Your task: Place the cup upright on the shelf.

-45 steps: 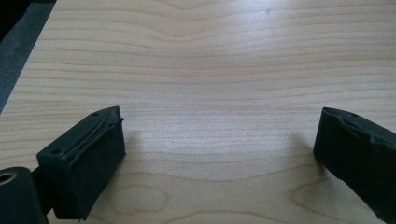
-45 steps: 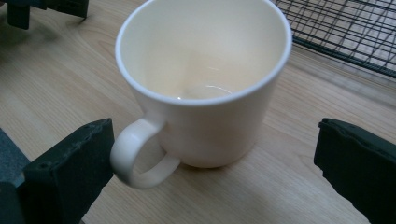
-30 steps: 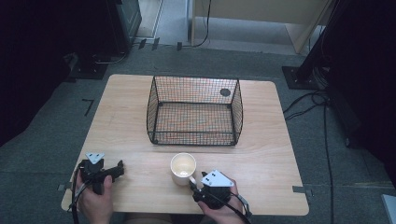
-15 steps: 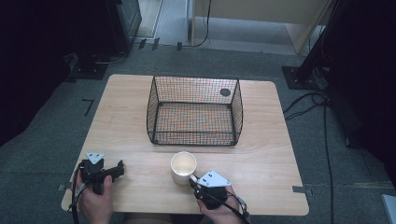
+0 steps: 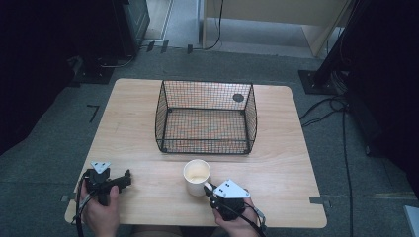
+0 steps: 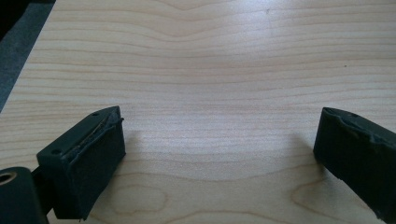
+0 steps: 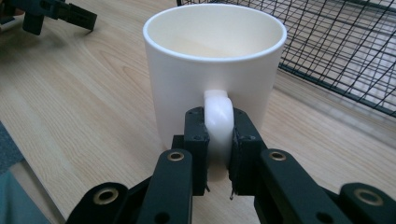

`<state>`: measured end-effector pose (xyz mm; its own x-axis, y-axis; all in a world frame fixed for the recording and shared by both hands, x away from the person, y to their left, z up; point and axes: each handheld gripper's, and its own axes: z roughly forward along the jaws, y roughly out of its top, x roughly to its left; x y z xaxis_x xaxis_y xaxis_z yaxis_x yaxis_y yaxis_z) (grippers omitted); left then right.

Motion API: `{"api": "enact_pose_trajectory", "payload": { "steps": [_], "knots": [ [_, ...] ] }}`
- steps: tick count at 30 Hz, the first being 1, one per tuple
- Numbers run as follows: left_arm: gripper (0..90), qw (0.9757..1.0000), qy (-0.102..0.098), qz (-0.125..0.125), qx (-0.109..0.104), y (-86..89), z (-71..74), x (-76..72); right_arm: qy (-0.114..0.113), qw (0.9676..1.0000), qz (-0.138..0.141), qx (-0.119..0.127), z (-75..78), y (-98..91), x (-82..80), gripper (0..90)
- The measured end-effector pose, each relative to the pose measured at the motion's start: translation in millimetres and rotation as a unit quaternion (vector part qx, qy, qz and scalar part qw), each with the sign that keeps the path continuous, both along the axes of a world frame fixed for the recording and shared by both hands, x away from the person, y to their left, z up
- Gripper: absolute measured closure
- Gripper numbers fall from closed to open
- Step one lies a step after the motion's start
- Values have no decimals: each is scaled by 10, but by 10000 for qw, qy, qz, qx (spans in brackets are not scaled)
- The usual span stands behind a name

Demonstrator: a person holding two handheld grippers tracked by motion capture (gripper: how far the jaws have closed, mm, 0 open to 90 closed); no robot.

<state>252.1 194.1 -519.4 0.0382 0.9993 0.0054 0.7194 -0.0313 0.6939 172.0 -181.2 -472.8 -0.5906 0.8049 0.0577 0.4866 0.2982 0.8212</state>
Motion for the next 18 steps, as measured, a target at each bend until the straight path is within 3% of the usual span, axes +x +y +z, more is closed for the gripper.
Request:
{"api": "enact_pose_trajectory", "payload": {
  "steps": [18],
  "knots": [
    [22,10000,3,-2,2,1,0,0,-249,9996,93,70,321,-96,57,806]
  ]
}}
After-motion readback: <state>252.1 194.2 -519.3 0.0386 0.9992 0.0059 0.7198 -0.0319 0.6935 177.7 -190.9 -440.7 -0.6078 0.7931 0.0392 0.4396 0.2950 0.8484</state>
